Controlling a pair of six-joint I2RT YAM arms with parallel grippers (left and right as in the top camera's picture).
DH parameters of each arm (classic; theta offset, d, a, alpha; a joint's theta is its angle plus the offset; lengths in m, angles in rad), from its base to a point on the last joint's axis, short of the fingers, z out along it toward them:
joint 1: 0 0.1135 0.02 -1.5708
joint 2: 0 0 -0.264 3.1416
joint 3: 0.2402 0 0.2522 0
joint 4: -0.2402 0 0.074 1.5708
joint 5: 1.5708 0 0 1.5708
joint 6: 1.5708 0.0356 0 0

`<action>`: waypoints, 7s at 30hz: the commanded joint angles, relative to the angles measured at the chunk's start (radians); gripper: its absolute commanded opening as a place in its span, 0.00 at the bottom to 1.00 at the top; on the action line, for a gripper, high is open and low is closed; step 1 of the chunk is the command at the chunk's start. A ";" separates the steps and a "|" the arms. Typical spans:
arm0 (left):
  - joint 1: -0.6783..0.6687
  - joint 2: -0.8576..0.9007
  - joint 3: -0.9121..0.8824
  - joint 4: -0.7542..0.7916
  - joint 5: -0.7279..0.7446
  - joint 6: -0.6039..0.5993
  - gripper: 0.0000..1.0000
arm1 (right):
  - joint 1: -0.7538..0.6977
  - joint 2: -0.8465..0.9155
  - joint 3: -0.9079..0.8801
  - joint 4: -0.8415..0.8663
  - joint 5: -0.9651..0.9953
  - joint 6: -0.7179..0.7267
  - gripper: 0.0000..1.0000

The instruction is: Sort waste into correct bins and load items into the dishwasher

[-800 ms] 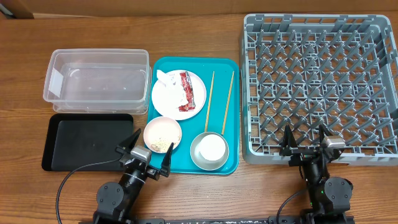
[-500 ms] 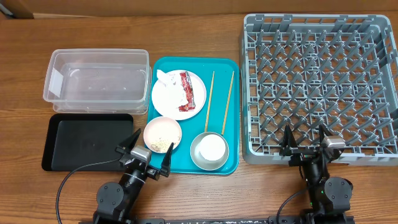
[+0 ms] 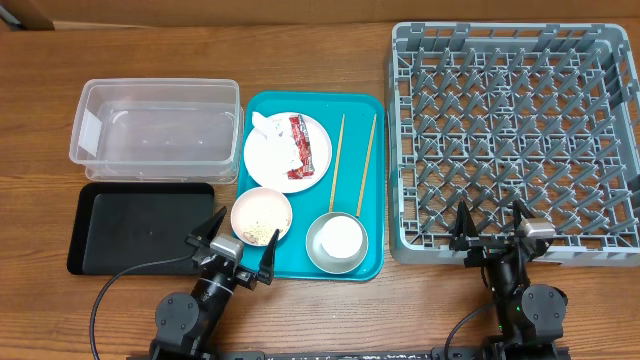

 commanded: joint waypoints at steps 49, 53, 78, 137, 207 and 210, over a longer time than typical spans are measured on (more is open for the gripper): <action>0.004 -0.011 0.006 0.168 0.207 -0.001 1.00 | -0.001 -0.010 0.025 0.081 -0.360 0.133 1.00; 0.004 0.012 0.140 0.117 0.111 -0.122 1.00 | -0.001 0.016 0.202 -0.045 -0.357 0.203 1.00; -0.177 1.200 1.191 -0.958 0.285 -0.224 0.94 | -0.001 0.944 1.088 -0.855 -0.422 0.205 1.00; 0.087 1.490 1.420 -1.110 1.197 0.034 0.49 | 0.313 1.077 1.088 -0.258 -0.972 0.258 0.61; -0.187 1.540 1.118 -0.827 -0.111 -0.378 0.45 | 0.242 1.125 1.342 -0.980 -0.174 0.367 1.00; -0.188 1.550 1.117 -0.810 -0.125 -0.378 0.46 | 0.242 1.130 1.342 -0.981 -0.175 0.367 1.00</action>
